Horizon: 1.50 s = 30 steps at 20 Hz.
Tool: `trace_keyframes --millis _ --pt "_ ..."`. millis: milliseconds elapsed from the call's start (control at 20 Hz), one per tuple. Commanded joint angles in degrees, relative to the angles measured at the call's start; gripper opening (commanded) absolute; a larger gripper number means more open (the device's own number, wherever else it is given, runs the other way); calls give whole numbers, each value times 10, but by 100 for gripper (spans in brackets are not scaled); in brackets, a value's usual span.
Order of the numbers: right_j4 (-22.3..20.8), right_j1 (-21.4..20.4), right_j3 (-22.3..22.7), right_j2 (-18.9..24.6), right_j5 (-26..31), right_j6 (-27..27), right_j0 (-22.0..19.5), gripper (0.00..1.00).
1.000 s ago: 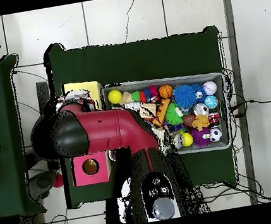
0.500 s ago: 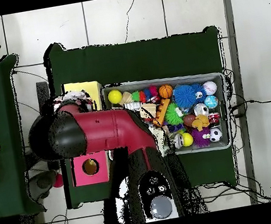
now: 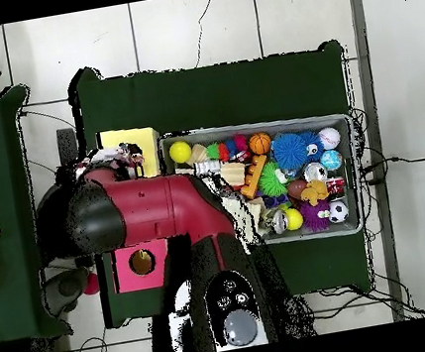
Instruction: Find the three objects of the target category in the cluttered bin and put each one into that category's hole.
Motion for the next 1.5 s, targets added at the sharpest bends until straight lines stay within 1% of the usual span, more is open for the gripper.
trace_keyframes --millis 50,200,450,600,950,1050,1250,1350,1500 --pt "4 21 2 34 26 61 0 0" --pt "2 22 1 35 24 57 -1 0" --pt "-9 28 3 44 8 34 -13 0" --pt "-15 32 -4 51 7 19 -22 0" --pt "-24 35 -4 65 -11 7 -35 0" --pt "-26 37 -5 68 -16 8 -37 0" --pt "-22 40 -7 70 -33 27 -36 0" --pt "-22 40 -8 74 -38 25 -38 0" --pt "-22 42 -8 76 -57 33 -38 0"
